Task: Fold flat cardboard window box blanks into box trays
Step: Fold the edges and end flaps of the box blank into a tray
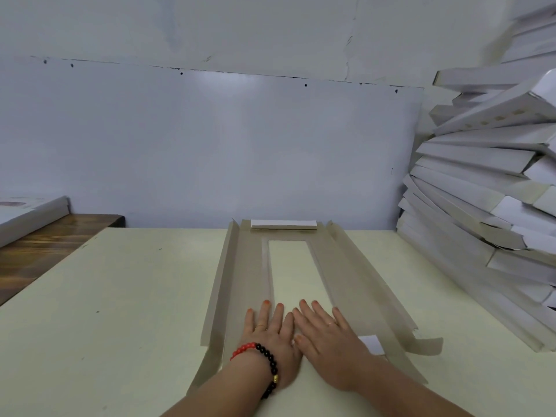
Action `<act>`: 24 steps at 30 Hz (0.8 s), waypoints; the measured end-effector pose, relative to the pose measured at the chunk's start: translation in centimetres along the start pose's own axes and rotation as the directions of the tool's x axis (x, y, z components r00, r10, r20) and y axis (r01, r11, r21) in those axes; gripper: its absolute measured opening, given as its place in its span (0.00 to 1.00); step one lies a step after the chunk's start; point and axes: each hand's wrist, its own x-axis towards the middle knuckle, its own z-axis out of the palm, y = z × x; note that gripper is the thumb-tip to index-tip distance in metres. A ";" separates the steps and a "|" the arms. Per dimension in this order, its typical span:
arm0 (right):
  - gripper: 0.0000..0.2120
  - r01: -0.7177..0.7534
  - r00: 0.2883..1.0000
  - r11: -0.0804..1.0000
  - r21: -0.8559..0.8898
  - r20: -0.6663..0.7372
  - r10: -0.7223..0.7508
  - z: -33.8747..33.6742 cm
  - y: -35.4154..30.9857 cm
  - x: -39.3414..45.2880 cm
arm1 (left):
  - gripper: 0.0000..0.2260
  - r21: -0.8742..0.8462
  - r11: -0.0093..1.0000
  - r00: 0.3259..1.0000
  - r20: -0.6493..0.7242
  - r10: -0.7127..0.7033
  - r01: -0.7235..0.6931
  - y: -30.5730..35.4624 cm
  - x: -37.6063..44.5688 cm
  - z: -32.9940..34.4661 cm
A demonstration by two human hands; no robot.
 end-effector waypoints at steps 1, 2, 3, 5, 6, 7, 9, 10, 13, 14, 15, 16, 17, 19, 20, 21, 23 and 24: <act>0.38 0.003 1.000 1.000 0.000 0.020 -0.003 0.0 0.5 -0.2 | 0.29 0.015 1.000 1.000 0.005 0.000 0.000 -0.1 -0.1 0.0; 0.40 -0.006 0.999 1.000 -0.008 0.039 0.007 0.1 1.1 -0.3 | 0.29 0.026 1.000 1.000 0.006 -0.005 0.005 -0.2 -0.2 0.0; 0.38 -0.024 0.998 0.999 -0.022 0.053 0.025 0.1 1.8 -0.4 | 0.30 0.031 0.999 1.000 0.004 -0.014 0.014 -0.4 -0.4 0.0; 0.31 -0.086 0.993 0.996 -0.034 0.082 0.089 0.1 3.2 -0.6 | 0.30 0.039 0.998 0.999 0.006 -0.041 0.041 -0.7 -0.5 -0.1; 0.30 -0.118 0.988 0.993 -0.029 0.097 0.121 0.1 3.9 -0.8 | 0.31 0.046 0.997 0.998 0.014 -0.056 0.055 -1.0 -0.6 -0.1; 0.29 -0.148 0.982 0.989 -0.028 0.111 0.150 0.0 4.7 -1.0 | 0.31 0.055 0.996 0.997 0.023 -0.073 0.071 -1.3 -0.7 -0.2; 0.29 -0.199 0.970 0.979 -0.047 0.134 0.204 -0.1 6.0 -1.4 | 0.32 0.079 0.992 0.994 0.036 -0.102 0.099 -1.9 -0.9 -0.3; 0.28 -0.214 0.965 0.975 -0.056 0.140 0.220 -0.1 6.5 -1.6 | 0.33 0.092 0.990 0.992 0.043 -0.115 0.111 -2.1 -1.0 -0.4; 0.28 -0.225 0.963 0.972 -0.067 0.136 0.232 0.1 7.2 -2.0 | 0.35 0.129 0.981 0.986 0.062 -0.153 0.144 -2.6 -1.3 -0.6; 0.27 -0.228 0.962 0.971 -0.066 0.138 0.235 0.2 7.2 -2.0 | 0.37 0.147 0.977 0.984 0.074 -0.165 0.153 -2.8 -1.3 -0.7; 0.27 -0.233 0.961 0.971 -0.063 0.137 0.239 0.1 7.1 -1.9 | 0.38 0.167 0.973 0.980 0.085 -0.177 0.161 -2.9 -1.4 -0.8; 0.27 -0.243 0.959 0.968 -0.055 0.135 0.249 0.1 7.0 -1.9 | 0.39 0.188 0.968 0.978 0.092 -0.187 0.168 -3.0 -1.4 -0.9; 0.27 -0.258 0.956 0.965 -0.048 0.130 0.262 0.2 6.8 -1.9 | 0.40 0.204 0.964 0.976 0.095 -0.194 0.172 -3.1 -1.4 -0.9; 0.26 -0.276 0.956 0.960 -0.043 0.093 0.279 0.3 6.5 -2.0 | 0.41 0.215 0.961 0.975 0.095 -0.199 0.175 -3.1 -1.4 -0.9; 0.26 -0.281 0.957 0.959 -0.043 0.067 0.283 0.3 6.3 -2.1 | 0.42 0.212 0.962 0.976 0.091 -0.196 0.174 -3.1 -1.4 -0.8; 0.25 -0.280 0.958 0.959 -0.054 0.049 0.282 0.2 6.1 -2.2 | 0.42 0.203 0.964 0.978 0.085 -0.191 0.170 -3.1 -1.4 -0.8; 0.27 -0.233 0.972 0.968 -0.090 0.017 0.235 -0.2 5.7 -2.5 | 0.43 0.162 0.973 0.983 0.063 -0.174 0.162 -3.3 -1.6 -0.8; 0.27 -0.202 0.979 0.974 -0.102 0.009 0.204 -0.6 5.5 -2.8 | 0.44 0.133 0.980 0.986 0.054 -0.156 0.148 -3.5 -1.8 -0.8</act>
